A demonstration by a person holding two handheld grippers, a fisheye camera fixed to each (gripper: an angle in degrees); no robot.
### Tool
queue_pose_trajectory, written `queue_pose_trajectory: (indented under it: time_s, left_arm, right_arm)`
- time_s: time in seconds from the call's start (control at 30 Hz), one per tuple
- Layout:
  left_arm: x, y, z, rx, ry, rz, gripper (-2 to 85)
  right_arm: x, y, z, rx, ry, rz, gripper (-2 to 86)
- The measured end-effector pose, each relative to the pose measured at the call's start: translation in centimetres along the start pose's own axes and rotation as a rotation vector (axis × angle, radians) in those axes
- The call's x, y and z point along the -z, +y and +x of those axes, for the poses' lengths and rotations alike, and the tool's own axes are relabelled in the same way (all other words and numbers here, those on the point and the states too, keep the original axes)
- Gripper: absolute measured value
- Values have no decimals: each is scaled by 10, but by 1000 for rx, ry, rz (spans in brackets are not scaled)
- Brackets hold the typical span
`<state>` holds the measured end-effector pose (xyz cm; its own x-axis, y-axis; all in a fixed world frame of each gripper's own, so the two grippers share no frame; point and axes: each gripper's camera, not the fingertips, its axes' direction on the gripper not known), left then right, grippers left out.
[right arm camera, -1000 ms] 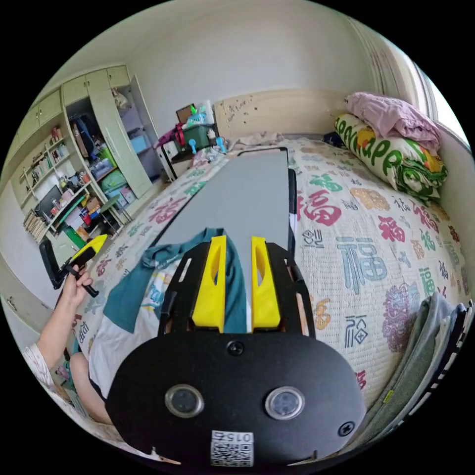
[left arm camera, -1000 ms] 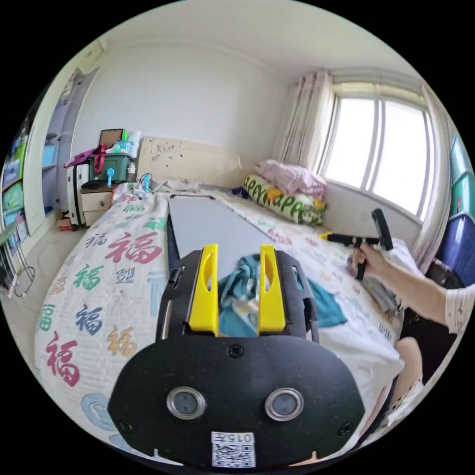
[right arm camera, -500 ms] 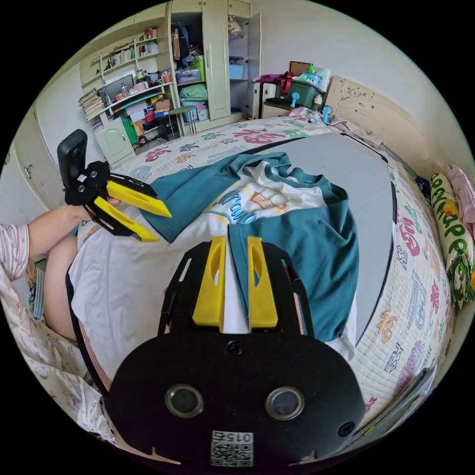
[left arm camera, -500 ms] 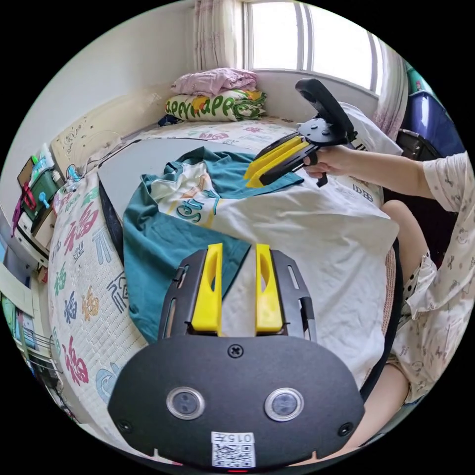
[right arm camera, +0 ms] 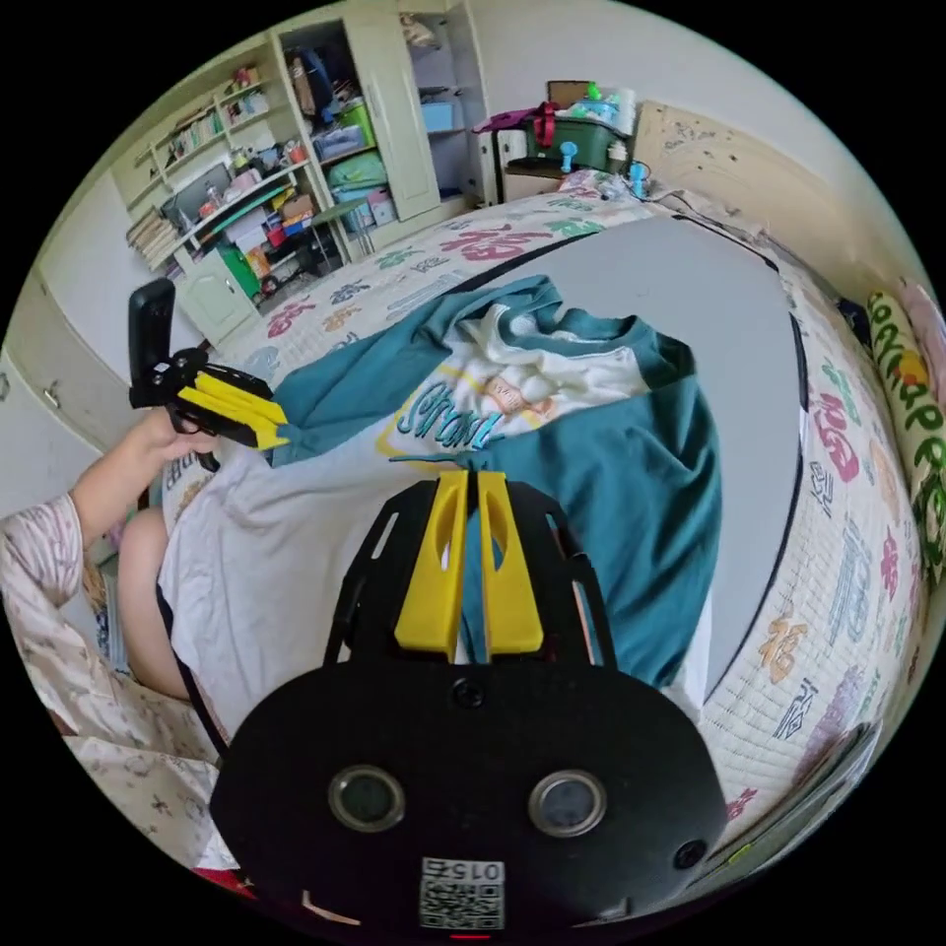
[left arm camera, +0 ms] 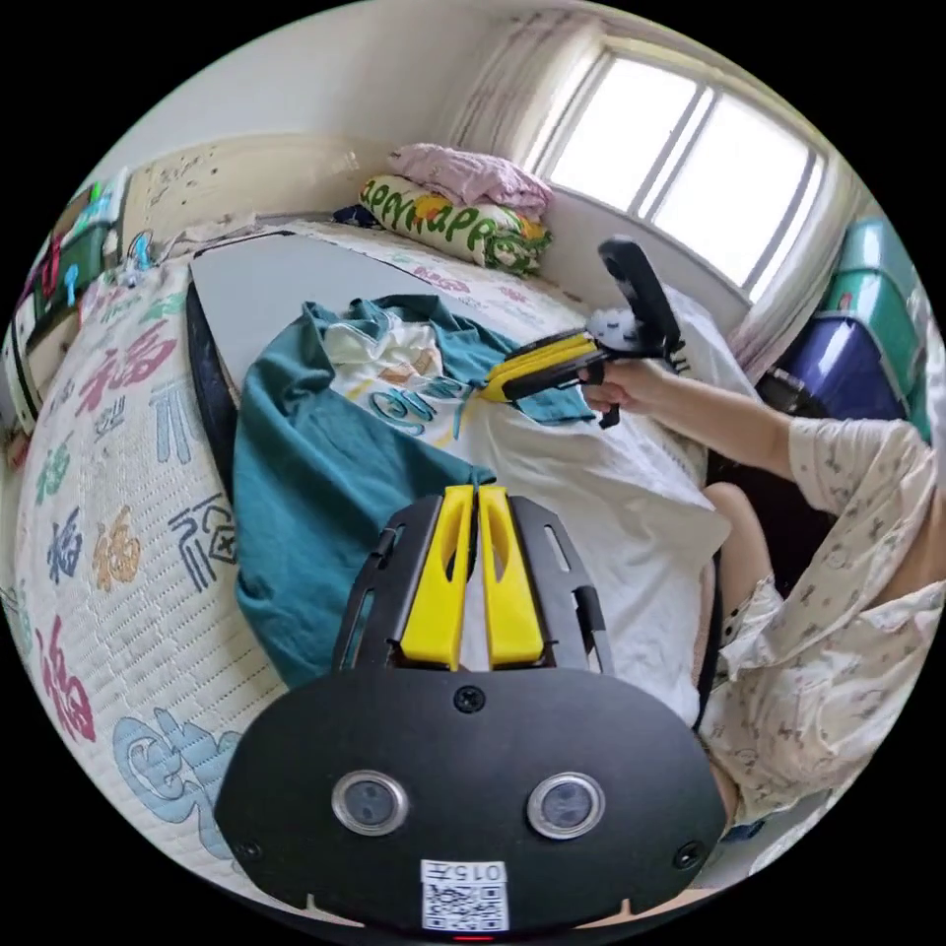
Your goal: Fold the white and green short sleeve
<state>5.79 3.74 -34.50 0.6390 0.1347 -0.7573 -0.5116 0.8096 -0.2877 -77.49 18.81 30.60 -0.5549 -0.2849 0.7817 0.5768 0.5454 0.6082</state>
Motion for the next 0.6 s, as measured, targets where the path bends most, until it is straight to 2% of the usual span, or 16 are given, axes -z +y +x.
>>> queue_pose_trajectory:
  time_s: [0.07, 0.13, 0.2, 0.3, 0.37, 0.43, 0.5, 0.6]
  left_arm:
    - [59, -19, -28, 76, -51, 88, 0]
    - [129, -40, -66, 178, -222, 202, 3]
    - [218, -55, -118, 404, -485, 430, 14]
    - [270, -63, -132, 600, -640, 548, 75]
    - [273, -58, -111, 633, -569, 549, 77]
    - [265, -49, -66, 554, -432, 526, 76]
    - [248, -22, 17, 472, -312, 427, 78]
    - [228, 21, 114, 455, -195, 243, 89]
  right_arm:
    - [47, -5, 40, -93, 4, 41, 14]
    - [108, -9, 92, -193, 123, 109, 13]
    - [196, -11, 179, -415, 372, 223, 18]
    - [282, 8, 262, -727, 552, 308, 50]
    - [310, 27, 274, -793, 473, 315, 85]
    - [326, 48, 255, -727, 340, 328, 93]
    - [332, 86, 201, -598, 187, 241, 99]
    - [339, 159, 129, -531, 26, 136, 101]
